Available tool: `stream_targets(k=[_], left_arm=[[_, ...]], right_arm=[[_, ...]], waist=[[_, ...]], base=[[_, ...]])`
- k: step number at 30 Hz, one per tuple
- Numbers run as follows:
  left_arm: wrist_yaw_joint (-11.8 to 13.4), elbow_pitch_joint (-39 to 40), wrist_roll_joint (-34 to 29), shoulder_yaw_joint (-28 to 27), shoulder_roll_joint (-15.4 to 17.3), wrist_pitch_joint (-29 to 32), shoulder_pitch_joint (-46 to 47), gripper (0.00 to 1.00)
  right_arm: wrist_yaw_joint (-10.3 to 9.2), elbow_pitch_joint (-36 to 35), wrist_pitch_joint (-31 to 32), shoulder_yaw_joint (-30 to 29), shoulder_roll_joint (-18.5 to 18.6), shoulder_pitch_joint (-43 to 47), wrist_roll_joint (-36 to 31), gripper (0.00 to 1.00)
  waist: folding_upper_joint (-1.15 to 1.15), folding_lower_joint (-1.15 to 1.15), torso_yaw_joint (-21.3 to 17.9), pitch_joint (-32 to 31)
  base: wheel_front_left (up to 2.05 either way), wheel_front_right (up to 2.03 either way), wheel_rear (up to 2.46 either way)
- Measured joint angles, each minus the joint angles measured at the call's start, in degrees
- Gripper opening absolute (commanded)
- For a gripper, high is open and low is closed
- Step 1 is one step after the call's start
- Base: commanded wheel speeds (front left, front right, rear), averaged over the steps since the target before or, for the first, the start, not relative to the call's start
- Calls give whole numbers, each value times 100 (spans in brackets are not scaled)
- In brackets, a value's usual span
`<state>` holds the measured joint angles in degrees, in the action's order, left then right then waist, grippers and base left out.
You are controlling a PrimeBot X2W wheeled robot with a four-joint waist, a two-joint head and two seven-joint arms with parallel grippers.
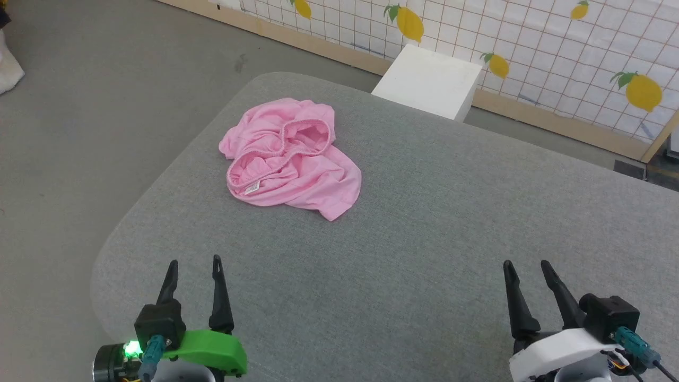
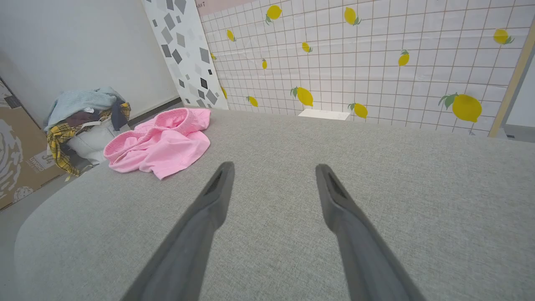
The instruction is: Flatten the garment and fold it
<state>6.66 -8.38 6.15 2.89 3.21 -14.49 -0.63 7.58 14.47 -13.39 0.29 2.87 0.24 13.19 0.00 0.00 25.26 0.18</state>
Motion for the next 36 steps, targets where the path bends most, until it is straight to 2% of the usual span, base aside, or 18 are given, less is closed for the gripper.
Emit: stream_targets(k=[6, 10, 13, 18, 22, 27, 31, 36], left_arm=[[-99, -196, 69, 77, 0, -7, 170, 100], [-427, -667, 288, 136, 31, 5, 1071, 100], [-669, -1258, 606, 11, 56, 260, 1929, 100], [-916, -2410, 1072, -227, 335, 1292, 3290, 100], [-917, -3123, 1246, -300, 576, 2354, 4074, 100], [-917, -3723, 1457, -334, 635, 3471, 4537, 100], [-910, -3967, 1463, -223, 599, 3953, 4626, 100], [-858, -4070, 1507, -221, 654, 4088, 4740, 100]], right_arm=[[0, -113, 35, -4, -1, 1, -62, 100], [0, -324, 187, -11, 0, -24, -245, 100], [0, -537, 335, -12, -4, -125, -387, 100], [0, -953, 592, -76, -1, -382, -650, 100], [0, -1220, 734, -247, -10, -411, -758, 100], [0, -1439, 792, -548, 4, -413, -784, 100], [0, -1557, 820, -598, 1, -396, -814, 100], [0, -1624, 835, -612, 2, -390, -812, 100]], waist=[[0, 0, -57, 85], [0, 0, -124, 260], [0, 0, -216, 442], [0, 0, -447, 850], [0, 0, -709, 1226], [0, 1, -1084, 1652], [0, 1, -1320, 1934], [0, 0, -1564, 2215]], base=[[0, 0, 0], [0, 0, 0], [0, 0, 0], [0, 0, 0], [0, 0, 0], [0, 0, 0], [0, 0, 0], [0, 0, 0]])
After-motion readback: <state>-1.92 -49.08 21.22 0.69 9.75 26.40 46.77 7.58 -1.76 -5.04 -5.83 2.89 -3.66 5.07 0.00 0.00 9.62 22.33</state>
